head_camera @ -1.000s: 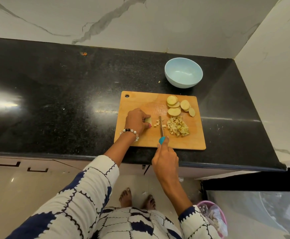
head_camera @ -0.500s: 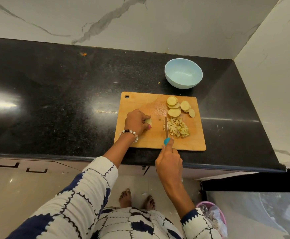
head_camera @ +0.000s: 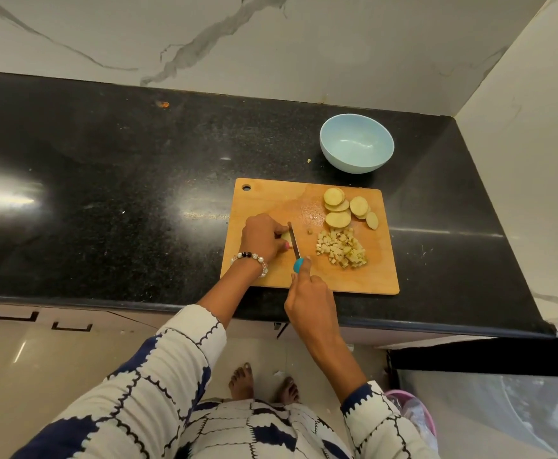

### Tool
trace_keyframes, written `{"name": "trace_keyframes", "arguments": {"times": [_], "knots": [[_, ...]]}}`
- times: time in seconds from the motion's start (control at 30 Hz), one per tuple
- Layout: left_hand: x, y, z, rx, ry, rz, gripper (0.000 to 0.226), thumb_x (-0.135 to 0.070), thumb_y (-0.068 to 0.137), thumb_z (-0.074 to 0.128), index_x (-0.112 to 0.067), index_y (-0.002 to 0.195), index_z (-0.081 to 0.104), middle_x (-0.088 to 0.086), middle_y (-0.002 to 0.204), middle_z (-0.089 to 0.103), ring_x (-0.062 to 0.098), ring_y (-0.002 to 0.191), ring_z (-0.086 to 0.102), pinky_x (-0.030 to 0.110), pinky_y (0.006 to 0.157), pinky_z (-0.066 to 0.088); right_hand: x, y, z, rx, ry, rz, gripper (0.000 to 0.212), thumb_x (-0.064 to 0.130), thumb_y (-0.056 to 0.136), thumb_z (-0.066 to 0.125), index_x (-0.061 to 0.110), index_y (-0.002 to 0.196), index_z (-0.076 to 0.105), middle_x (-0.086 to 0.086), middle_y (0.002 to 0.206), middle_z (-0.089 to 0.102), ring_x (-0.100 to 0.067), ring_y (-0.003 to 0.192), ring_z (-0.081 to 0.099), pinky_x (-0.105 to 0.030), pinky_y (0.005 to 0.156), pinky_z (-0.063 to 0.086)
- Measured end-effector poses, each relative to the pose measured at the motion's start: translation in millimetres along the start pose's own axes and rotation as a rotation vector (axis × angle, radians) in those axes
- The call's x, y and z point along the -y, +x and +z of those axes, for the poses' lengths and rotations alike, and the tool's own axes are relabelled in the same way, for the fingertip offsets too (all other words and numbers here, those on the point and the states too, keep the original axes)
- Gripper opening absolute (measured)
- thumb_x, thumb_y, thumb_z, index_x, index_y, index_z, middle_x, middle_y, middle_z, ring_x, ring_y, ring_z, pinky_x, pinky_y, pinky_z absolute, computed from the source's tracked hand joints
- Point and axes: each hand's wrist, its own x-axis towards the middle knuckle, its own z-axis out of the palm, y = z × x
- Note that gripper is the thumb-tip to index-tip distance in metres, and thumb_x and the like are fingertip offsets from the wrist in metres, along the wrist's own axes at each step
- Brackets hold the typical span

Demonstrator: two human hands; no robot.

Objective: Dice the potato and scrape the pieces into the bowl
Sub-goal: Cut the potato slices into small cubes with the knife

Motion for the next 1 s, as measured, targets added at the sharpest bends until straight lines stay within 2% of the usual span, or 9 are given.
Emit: {"name": "trace_keyframes", "arguments": {"times": [0.27,0.3,0.37,0.43,0.5,0.57,0.67,0.87,1.0], "knots": [[0,0,2,-0.015,0.001,0.01,0.04,-0.027,0.071,0.079,-0.014,0.108,0.07,0.006,0.1,0.071,0.02,0.091,0.062,0.031,0.078,0.049,4,-9,-1,0.104,-0.095,0.012,0.059,0.017,0.1,0.033,0.0,0.149,0.002,-0.018,0.109,0.056,-0.03,0.087,0.059,-0.031,0.062,0.033],[0,-1,2,-0.022,0.005,0.011,0.04,-0.027,0.071,0.079,-0.015,0.107,0.07,0.006,0.1,0.07,0.021,0.091,0.062,0.031,0.078,0.049,1,-19,-2,0.07,-0.115,-0.008,0.06,0.016,0.099,0.038,-0.003,0.148,0.009,-0.018,0.103,0.058,-0.03,0.079,0.06,-0.03,0.056,0.031],[1,-1,3,-0.026,0.007,0.009,0.04,-0.029,0.072,0.078,-0.015,0.108,0.07,0.006,0.101,0.07,0.021,0.093,0.06,0.031,0.078,0.048,-4,-37,-1,0.074,-0.198,-0.033,0.059,0.012,0.087,0.062,-0.01,0.136,0.038,-0.015,0.074,0.059,-0.025,0.048,0.054,-0.025,0.04,0.019],[1,-1,3,-0.025,0.006,0.004,0.04,-0.029,0.072,0.078,-0.015,0.109,0.069,0.005,0.102,0.07,0.021,0.095,0.06,0.031,0.079,0.048,-10,-46,7,-0.009,-0.193,-0.041,0.055,0.011,0.082,0.069,-0.011,0.128,0.048,-0.012,0.062,0.056,-0.023,0.038,0.048,-0.025,0.038,0.018],[0,-2,2,-0.025,0.002,-0.001,0.041,-0.028,0.072,0.078,-0.015,0.109,0.069,0.005,0.102,0.07,0.02,0.095,0.06,0.031,0.081,0.048,-9,-46,5,0.035,-0.142,-0.036,0.054,0.013,0.09,0.059,-0.008,0.136,0.039,-0.015,0.072,0.058,-0.027,0.047,0.053,-0.029,0.043,0.025],[0,-2,2,-0.022,-0.008,-0.005,0.041,-0.028,0.071,0.079,-0.015,0.109,0.069,0.005,0.103,0.07,0.02,0.095,0.06,0.033,0.083,0.049,-6,-42,1,0.031,-0.116,-0.006,0.055,0.018,0.1,0.041,-0.003,0.146,0.021,-0.016,0.091,0.058,-0.029,0.065,0.057,-0.033,0.051,0.029],[-2,-5,0,-0.022,-0.017,-0.01,0.041,-0.027,0.071,0.079,-0.015,0.11,0.069,0.005,0.105,0.07,0.02,0.097,0.061,0.034,0.086,0.049,-7,-38,-1,0.044,-0.082,0.007,0.055,0.023,0.103,0.023,0.004,0.15,-0.001,-0.014,0.111,0.052,-0.03,0.083,0.056,-0.032,0.061,0.03],[-1,-7,-1,-0.033,-0.077,-0.034,0.04,-0.024,0.071,0.079,-0.014,0.108,0.07,0.004,0.105,0.071,0.018,0.097,0.062,0.03,0.089,0.048,-4,-29,-1,-0.044,0.021,0.039,0.055,0.026,0.102,0.028,0.005,0.15,0.009,-0.019,0.11,0.056,-0.032,0.084,0.057,-0.034,0.063,0.032],[-3,-9,0,-0.054,-0.097,-0.042,0.039,-0.023,0.069,0.08,-0.014,0.105,0.071,0.005,0.1,0.072,0.02,0.095,0.063,0.032,0.087,0.05,0,-16,3,0.01,0.002,0.031,0.054,0.028,0.103,0.025,0.007,0.15,0.008,-0.015,0.113,0.057,-0.029,0.09,0.057,-0.032,0.065,0.032]]}}
